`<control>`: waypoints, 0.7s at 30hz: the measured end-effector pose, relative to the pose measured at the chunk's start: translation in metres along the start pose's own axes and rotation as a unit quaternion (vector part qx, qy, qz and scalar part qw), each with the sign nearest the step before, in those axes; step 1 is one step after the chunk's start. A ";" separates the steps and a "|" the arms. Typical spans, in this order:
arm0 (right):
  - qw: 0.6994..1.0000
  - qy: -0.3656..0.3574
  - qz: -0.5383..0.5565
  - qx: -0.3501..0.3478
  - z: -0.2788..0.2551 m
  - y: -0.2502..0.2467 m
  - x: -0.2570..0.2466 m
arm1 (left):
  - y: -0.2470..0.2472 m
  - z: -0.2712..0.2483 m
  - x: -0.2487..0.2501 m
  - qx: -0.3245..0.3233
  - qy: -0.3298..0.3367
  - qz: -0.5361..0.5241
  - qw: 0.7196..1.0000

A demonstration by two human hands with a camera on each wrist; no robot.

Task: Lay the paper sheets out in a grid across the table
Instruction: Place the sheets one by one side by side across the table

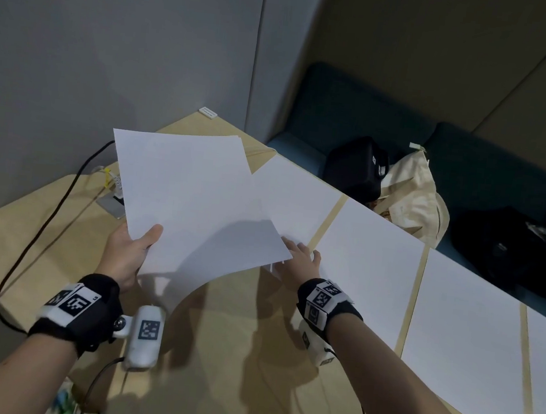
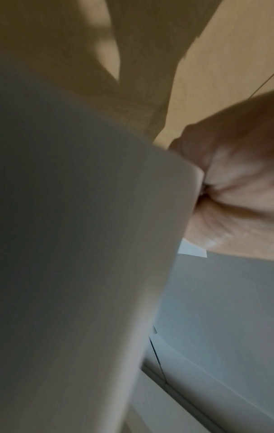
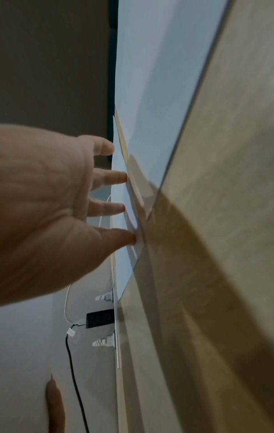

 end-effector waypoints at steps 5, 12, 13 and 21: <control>1.000 0.017 0.018 0.003 0.003 -0.001 -0.002 | 0.003 0.000 0.000 -0.002 -0.006 0.006 1.000; 1.000 0.013 0.017 0.005 0.006 0.000 0.001 | 0.002 -0.001 0.000 0.001 -0.010 0.012 1.000; 1.000 0.012 0.014 0.004 0.006 0.000 0.001 | 0.003 -0.002 0.000 0.001 -0.011 0.012 1.000; 1.000 0.005 0.003 -0.008 0.004 -0.006 0.000 | 0.001 -0.004 0.000 -0.001 -0.011 0.012 1.000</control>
Point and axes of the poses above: each hand's wrist, its own z-axis towards the middle knuckle, its own y-axis out of the palm, x = y × z, the point moved 2 cm from there along z, towards the middle knuckle, and after that the axes turned 6 degrees about x, right-handed, at the moved point
